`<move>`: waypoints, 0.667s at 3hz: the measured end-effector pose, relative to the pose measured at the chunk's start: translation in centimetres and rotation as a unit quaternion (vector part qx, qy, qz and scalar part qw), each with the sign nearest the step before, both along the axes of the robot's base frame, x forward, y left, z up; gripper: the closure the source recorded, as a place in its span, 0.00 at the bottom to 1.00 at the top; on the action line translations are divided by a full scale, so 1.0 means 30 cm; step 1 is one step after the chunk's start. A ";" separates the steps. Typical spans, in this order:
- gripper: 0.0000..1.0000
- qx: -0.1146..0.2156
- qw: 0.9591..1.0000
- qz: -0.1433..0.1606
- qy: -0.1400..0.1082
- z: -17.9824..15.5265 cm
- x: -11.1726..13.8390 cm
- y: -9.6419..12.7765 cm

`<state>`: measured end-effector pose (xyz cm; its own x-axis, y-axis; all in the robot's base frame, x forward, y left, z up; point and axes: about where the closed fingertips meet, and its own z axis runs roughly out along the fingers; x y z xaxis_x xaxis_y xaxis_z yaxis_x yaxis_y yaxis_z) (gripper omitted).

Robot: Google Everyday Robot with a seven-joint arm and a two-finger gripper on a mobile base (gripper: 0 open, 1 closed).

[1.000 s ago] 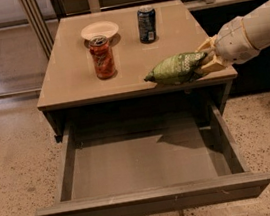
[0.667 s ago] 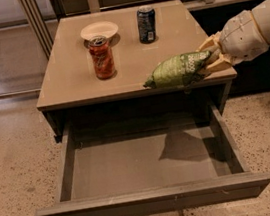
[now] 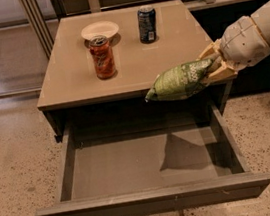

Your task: Place green jalapeno chip bag into top drawer

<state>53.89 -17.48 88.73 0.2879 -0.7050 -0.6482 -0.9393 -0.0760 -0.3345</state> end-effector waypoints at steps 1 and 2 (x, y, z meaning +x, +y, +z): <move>1.00 -0.004 1.000 0.021 -0.008 -0.042 -0.025 0.025; 1.00 -0.005 0.999 0.044 -0.011 -0.115 -0.055 0.063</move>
Offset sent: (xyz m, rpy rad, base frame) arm -0.0288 0.0288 -0.0613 -0.0172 -0.0282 0.1378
